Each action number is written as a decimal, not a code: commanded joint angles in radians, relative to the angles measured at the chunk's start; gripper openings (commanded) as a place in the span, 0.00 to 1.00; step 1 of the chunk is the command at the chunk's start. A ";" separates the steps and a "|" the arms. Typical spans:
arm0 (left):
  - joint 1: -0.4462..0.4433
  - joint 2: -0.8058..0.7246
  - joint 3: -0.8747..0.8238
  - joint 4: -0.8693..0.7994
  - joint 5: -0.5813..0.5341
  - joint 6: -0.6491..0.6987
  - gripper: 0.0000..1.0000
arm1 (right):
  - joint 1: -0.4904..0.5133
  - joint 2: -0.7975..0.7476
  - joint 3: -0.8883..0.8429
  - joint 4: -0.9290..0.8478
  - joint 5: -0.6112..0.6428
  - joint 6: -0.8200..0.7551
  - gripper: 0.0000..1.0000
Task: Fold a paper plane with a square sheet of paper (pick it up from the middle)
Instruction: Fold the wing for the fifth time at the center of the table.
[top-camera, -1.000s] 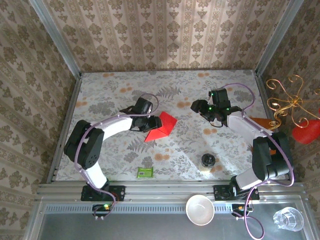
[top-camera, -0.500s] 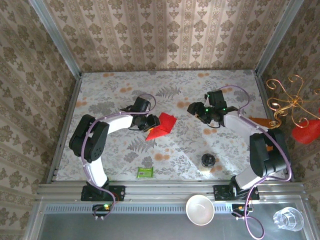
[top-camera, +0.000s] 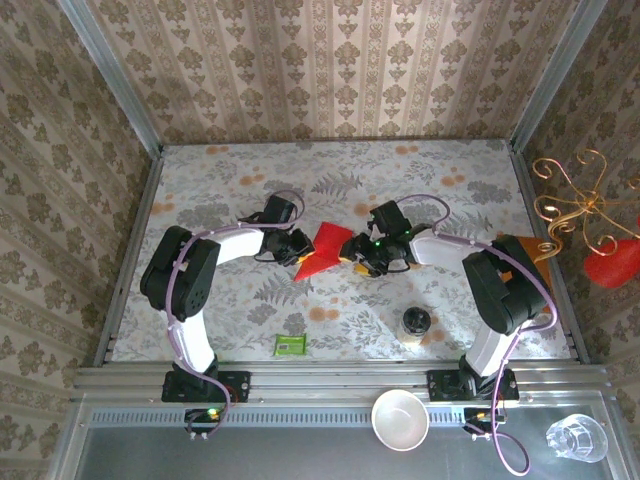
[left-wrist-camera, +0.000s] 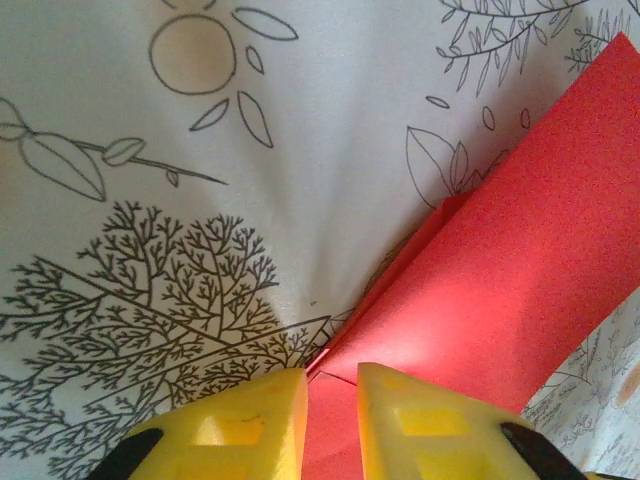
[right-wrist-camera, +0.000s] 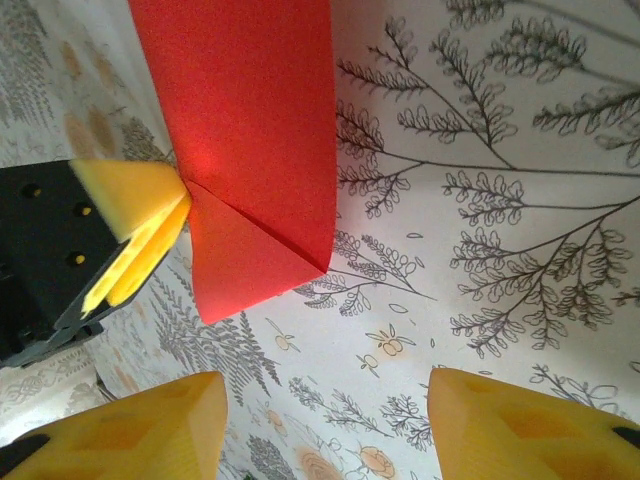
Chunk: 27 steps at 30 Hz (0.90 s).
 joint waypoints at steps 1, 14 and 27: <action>0.008 0.031 -0.032 -0.033 0.013 -0.033 0.21 | 0.010 0.036 0.021 0.036 -0.019 0.038 0.55; 0.024 0.040 -0.056 -0.004 0.046 -0.061 0.18 | 0.021 0.132 0.051 0.155 -0.016 0.082 0.41; 0.029 0.041 -0.063 0.002 0.054 -0.063 0.17 | 0.035 0.175 0.010 0.352 -0.066 0.155 0.37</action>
